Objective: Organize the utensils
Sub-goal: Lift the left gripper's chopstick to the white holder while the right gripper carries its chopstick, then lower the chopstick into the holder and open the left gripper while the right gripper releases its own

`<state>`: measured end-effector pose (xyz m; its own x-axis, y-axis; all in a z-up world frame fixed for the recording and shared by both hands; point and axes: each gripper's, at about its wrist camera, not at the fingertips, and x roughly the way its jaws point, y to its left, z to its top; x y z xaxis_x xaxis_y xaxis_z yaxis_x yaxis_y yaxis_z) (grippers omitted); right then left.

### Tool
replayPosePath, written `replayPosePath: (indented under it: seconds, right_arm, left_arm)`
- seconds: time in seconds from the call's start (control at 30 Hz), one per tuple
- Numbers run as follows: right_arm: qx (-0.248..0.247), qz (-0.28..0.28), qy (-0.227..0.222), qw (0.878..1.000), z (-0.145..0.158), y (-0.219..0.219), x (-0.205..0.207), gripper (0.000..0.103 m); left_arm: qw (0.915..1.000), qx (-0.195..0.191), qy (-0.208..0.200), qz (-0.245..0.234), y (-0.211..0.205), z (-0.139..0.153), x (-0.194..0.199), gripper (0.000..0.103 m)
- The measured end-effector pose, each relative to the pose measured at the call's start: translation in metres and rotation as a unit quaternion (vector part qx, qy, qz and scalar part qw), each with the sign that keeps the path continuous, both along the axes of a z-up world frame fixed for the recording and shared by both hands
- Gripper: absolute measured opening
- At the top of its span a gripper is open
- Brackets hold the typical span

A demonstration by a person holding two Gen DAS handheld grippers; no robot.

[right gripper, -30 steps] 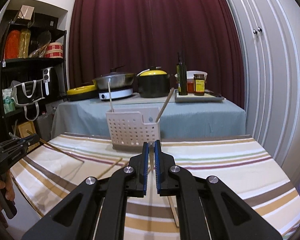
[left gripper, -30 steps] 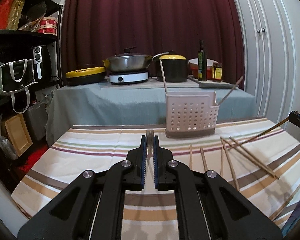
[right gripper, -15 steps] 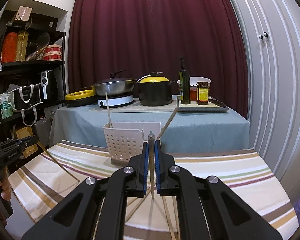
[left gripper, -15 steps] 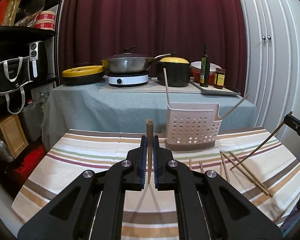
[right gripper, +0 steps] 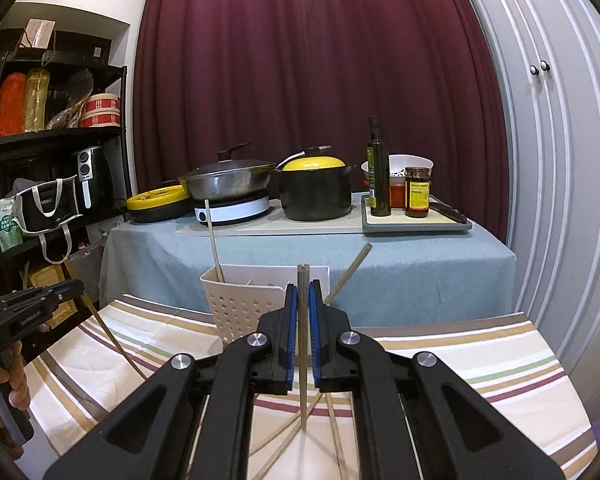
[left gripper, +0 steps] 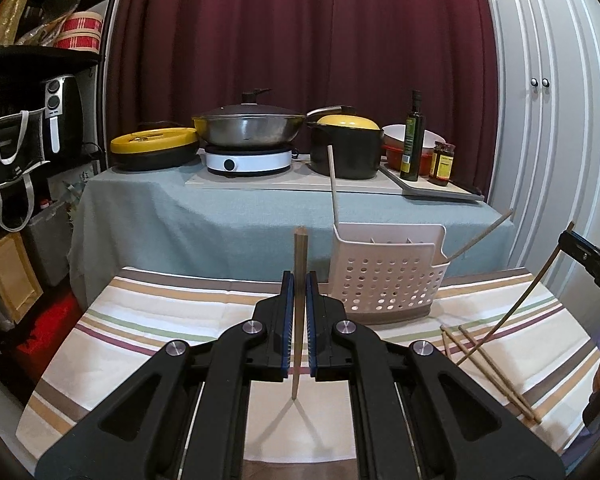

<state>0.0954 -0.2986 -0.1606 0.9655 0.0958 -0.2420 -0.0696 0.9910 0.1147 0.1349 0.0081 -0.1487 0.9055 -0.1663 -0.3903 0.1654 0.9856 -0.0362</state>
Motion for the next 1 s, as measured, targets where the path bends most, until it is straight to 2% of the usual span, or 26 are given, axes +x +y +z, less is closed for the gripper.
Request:
replayPosePath:
  seconds: [0.27, 0.7, 0.9, 1.0]
  right_arm:
    - [-0.005, 0.012, -0.021, 1.000, 0.028, 0.002, 0.011, 0.007]
    - [-0.023, 0.019, -0.099, 0.995, 0.094, 0.006, 0.049, 0.007]
    - [-0.022, 0.016, -0.109, 0.994, 0.103, 0.006, 0.079, 0.007]
    - [-0.019, 0.016, -0.099, 0.995, 0.099, 0.005, 0.095, 0.007]
  left_arm:
    - [0.9995, -0.016, -0.014, -0.022, -0.007, 0.031, 0.012, 0.006]
    - [0.9925, -0.021, -0.106, -0.058, -0.043, 0.116, 0.042, 0.006]
    - [0.9870, -0.027, -0.142, -0.071, -0.068, 0.142, 0.067, 0.006]
    - [0.9867, -0.027, -0.140, -0.078, -0.080, 0.142, 0.086, 0.006]
